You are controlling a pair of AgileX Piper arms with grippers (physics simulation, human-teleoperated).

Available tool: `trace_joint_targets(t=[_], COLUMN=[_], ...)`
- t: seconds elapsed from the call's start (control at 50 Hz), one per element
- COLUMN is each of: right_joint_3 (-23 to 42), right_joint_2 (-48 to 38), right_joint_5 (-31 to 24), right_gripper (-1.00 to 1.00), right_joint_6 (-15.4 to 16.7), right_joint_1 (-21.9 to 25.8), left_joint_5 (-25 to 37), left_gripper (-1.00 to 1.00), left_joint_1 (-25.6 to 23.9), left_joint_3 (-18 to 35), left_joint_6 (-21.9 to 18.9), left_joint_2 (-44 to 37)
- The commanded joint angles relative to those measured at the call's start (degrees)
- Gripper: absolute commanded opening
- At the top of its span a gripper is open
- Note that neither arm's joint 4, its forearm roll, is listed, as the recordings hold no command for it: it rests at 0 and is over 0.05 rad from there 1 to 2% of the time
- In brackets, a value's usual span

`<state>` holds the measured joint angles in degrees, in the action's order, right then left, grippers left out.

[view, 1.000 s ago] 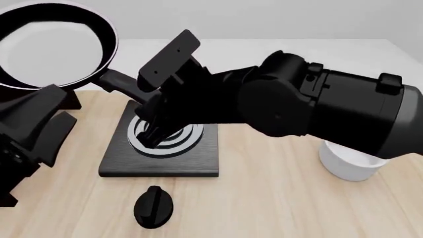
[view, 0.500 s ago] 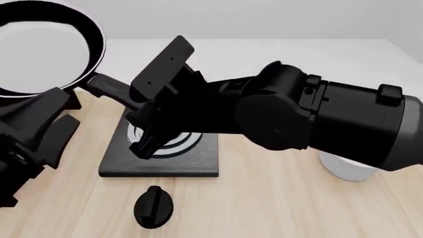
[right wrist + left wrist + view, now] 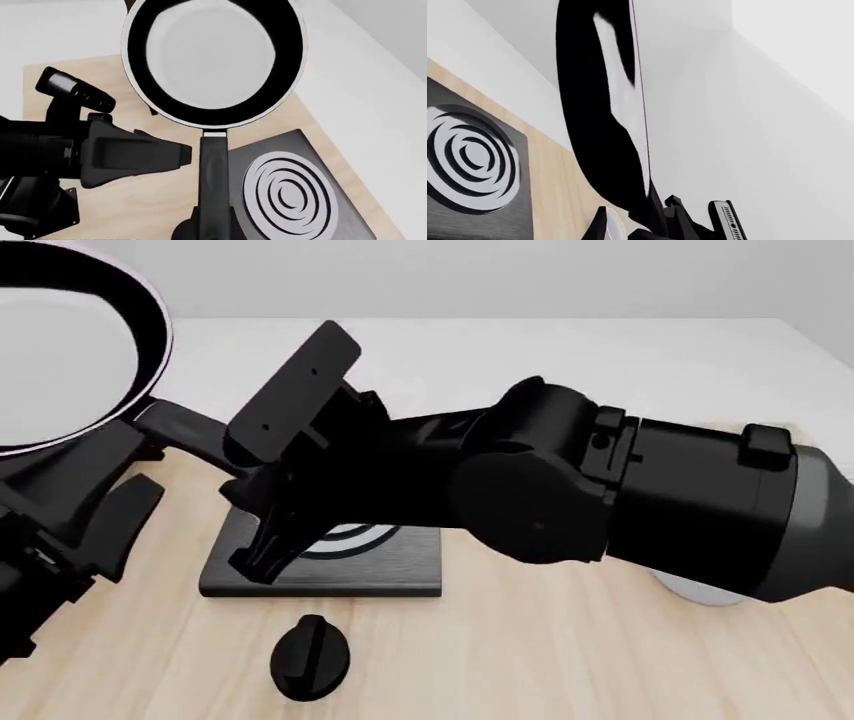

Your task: Put the frying pan on the cabinet shelf.

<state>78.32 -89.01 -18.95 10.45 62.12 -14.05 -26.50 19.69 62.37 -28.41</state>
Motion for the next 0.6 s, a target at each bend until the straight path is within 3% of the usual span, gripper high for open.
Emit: trace_joint_targets(t=[0.02,0.6], right_joint_3=[1.01,-3.21], right_joint_2=[0.82,2.23], right_joint_5=[0.82,3.84], right_gripper=[-1.0,-1.0], right_joint_6=[-0.71,-0.38], right_joint_1=[0.87,4.46], left_joint_5=[-0.27,-0.94], left_gripper=[1.0,1.0], left_joint_1=[0.34,0.76], left_joint_3=[-0.1,-0.91], left_joint_6=[0.08,0.33], left_joint_2=[-0.15,-0.87])
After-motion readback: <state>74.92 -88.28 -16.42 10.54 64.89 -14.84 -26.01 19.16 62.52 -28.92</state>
